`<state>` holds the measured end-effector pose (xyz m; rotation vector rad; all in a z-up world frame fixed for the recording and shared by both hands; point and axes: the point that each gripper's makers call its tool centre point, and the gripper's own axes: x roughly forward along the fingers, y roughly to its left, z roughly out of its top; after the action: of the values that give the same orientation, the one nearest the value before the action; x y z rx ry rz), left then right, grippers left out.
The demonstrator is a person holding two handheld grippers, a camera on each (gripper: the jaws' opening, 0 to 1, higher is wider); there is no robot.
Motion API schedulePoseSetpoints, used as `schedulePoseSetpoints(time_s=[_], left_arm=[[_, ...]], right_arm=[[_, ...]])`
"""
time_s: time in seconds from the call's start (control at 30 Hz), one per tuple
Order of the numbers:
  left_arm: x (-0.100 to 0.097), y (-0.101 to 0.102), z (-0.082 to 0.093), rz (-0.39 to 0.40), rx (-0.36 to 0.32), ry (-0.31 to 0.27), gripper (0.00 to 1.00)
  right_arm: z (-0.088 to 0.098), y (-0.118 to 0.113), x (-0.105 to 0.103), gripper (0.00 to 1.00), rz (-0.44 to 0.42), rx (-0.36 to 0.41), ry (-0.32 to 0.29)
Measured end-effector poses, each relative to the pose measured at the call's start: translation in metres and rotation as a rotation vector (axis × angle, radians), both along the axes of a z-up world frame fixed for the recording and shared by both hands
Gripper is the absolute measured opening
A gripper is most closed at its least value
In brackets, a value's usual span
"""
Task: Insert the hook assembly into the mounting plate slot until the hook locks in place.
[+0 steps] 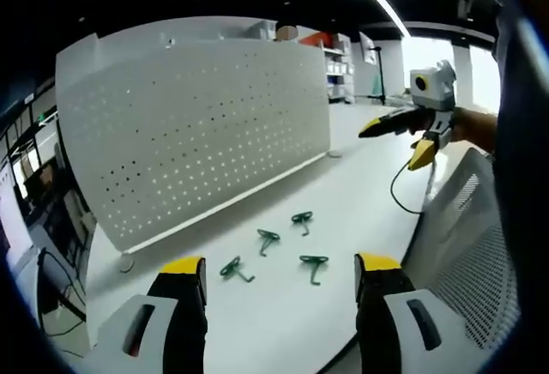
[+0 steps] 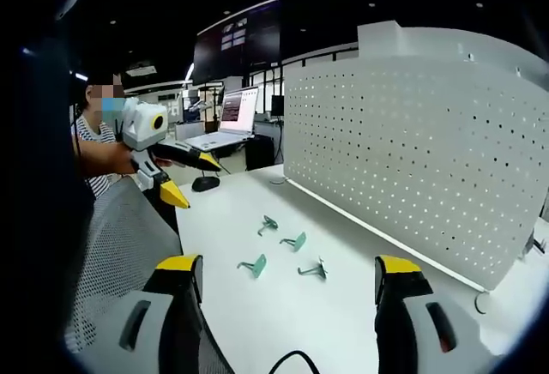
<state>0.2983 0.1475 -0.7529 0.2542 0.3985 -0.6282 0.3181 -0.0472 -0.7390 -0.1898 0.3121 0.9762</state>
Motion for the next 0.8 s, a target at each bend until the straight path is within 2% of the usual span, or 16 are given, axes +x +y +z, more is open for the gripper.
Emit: schedulePoseSetpoints(time_s=[0.8], left_arm=[[0.0034,0.0038,-0.0016,-0.007,0.005,0.001,0.70]], right_arm=[[-0.0032,-0.0009,-0.0042,0.80,-0.005,-0.012,0.004]])
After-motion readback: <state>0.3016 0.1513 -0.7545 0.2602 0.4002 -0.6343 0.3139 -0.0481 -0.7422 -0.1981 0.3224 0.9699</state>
